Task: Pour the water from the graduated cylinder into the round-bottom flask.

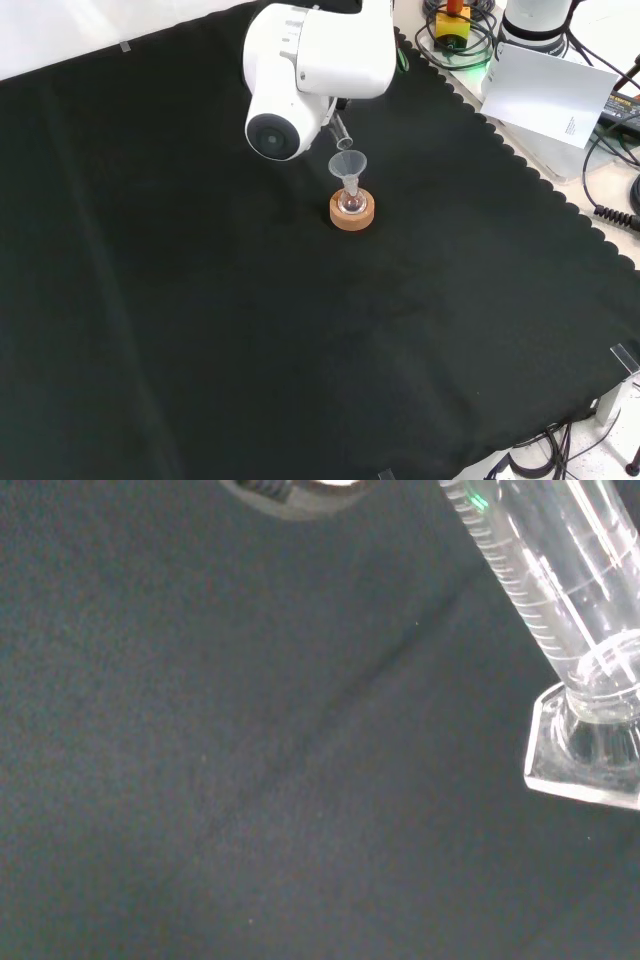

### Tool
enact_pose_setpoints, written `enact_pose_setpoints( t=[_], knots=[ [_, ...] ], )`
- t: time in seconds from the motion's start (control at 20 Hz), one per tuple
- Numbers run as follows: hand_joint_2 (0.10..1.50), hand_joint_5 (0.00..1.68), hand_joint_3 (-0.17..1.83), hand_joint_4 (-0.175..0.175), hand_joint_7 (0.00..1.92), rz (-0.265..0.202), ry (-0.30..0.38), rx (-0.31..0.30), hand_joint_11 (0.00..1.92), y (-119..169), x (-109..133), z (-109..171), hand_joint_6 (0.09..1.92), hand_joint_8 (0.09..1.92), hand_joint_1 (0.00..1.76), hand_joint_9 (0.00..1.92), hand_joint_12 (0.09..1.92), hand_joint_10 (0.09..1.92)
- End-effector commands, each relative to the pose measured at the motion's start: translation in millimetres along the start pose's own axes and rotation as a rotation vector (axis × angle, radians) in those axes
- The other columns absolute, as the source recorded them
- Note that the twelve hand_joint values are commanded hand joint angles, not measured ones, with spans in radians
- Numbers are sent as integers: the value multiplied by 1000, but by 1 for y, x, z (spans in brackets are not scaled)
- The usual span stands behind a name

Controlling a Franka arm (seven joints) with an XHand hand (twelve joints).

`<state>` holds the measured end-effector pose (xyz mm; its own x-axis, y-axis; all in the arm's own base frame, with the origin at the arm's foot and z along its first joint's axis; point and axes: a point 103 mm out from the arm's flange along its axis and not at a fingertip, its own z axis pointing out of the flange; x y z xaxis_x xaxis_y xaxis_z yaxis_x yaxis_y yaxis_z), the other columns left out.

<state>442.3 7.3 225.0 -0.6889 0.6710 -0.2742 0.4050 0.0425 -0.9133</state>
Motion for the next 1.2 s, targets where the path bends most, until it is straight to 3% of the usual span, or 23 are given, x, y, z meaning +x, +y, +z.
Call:
enact_pose_setpoints(
  t=[0.05, 0.3, 0.55, 1.0, 1.2],
  knots=[
    [1088, 1119, -64, -126, 1451, -14, 20, -94, 1486, 6, 16, -19, 806, 126, 1165, 1584, 580, 87],
    [1089, 1119, -66, -125, 1452, -31, 73, -247, 1486, 7, 11, -18, 807, 125, 1165, 1582, 580, 87],
    [1091, 1118, -68, -124, 1451, -35, 124, -330, 1485, 7, 0, -13, 808, 123, 1164, 1580, 579, 87],
    [1093, 1117, -73, -122, 1450, -63, 334, -587, 1485, 10, -36, 3, 810, 120, 1163, 1578, 579, 87],
    [1094, 1117, -75, -121, 1450, -73, 392, -695, 1485, 14, -48, 12, 810, 119, 1163, 1577, 578, 87]
  ],
)
